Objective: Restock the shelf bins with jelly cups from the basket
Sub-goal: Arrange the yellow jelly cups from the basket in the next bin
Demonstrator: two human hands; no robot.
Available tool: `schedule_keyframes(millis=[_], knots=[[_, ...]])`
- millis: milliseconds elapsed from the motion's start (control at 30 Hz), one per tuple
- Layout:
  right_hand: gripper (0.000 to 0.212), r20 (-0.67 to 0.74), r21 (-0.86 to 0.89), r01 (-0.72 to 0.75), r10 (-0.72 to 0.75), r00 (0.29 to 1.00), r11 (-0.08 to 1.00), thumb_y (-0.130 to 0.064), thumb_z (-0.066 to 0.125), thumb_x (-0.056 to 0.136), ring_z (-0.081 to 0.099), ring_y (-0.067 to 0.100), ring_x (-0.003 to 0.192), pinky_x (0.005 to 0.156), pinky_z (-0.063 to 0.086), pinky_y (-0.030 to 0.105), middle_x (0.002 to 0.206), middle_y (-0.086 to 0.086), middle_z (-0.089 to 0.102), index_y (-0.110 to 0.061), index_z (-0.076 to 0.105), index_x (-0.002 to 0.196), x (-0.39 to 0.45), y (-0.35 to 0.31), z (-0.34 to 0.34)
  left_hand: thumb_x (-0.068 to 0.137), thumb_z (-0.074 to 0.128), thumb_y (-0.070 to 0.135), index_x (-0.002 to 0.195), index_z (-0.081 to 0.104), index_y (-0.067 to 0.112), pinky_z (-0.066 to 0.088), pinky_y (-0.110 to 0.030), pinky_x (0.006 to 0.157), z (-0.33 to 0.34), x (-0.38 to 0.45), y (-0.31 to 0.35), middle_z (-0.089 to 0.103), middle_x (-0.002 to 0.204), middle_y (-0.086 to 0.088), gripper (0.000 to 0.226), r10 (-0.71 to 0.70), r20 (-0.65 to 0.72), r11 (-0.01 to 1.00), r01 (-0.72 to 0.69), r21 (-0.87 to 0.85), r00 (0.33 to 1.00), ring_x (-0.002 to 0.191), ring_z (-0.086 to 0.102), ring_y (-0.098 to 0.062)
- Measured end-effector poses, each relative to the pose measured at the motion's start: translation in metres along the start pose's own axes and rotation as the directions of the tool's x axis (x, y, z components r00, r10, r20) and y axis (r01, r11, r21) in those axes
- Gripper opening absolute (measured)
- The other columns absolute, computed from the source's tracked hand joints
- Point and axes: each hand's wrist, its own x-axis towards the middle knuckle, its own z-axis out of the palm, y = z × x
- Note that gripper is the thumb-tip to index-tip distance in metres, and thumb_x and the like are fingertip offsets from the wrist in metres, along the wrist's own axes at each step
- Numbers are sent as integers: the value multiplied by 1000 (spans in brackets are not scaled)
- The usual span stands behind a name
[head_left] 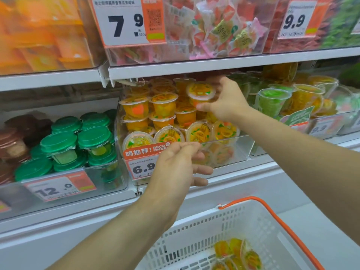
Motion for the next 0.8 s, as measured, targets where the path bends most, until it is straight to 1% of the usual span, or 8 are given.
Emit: schedule_keyframes(millis=[167,400,500,567,633,700,733,800], knots=[[69,47,-204,-32,43,998,978,-33,90,69,62,22,113,95,51,31,122,3,66,-16,60,129,42,-3,22,100,51,14,103,67,4,53,-37,60,-8,4,-1,70,102,-19,19,5,-9,1000,-5,-20,1000,70,69,-28],[69,69,-455,25,8,998,890,-46,78,81,57,30,119,97,49,34,129,11,60,-13,53,136,50,-4,38,100,47,12,98,66,2,49,-32,53,-11,7,-5,68,79,-13,21,-3,0,1000,3,-19,1000,60,64,-25],[67,29,-443,43,-33,999,896,-44,80,79,60,30,113,93,50,34,123,11,63,-10,55,132,35,-8,28,100,48,11,97,65,1,47,-32,52,-10,6,-9,68,78,-13,20,-15,10,1000,15,2,1000,60,63,-27],[50,-69,-419,69,-107,992,905,-35,77,83,61,29,106,86,48,32,114,12,64,-7,60,121,13,-9,17,100,48,11,94,65,3,47,-31,51,-10,6,-16,68,75,-10,19,-25,23,999,24,43,999,58,63,-26],[25,-215,-339,185,-268,939,922,-21,69,87,61,25,96,84,48,32,103,8,64,-9,64,108,-23,-7,9,100,49,11,93,63,4,46,-31,51,-11,7,-31,69,74,-7,17,-48,68,988,37,152,997,56,62,-23],[7,-358,-227,353,-415,837,908,-9,64,88,58,20,81,76,47,28,90,4,62,-8,64,95,-69,-3,9,100,50,17,92,62,9,45,-29,53,-13,9,-55,70,79,-4,16,-121,175,927,48,373,977,57,63,-19],[3,-374,-180,408,-446,813,895,-5,63,89,55,19,75,72,45,25,85,4,60,-7,63,91,-95,4,14,100,50,22,93,62,11,47,-28,55,-14,10,-70,71,84,-3,17,-188,241,859,40,510,952,60,65,-18],[8,-274,-109,401,-415,868,910,-2,64,88,51,15,69,67,42,21,82,-1,57,-10,61,89,-153,30,32,97,50,34,99,64,14,53,-30,66,-17,11,-100,73,96,-3,24,-378,328,649,-5,761,866,71,71,-17]])
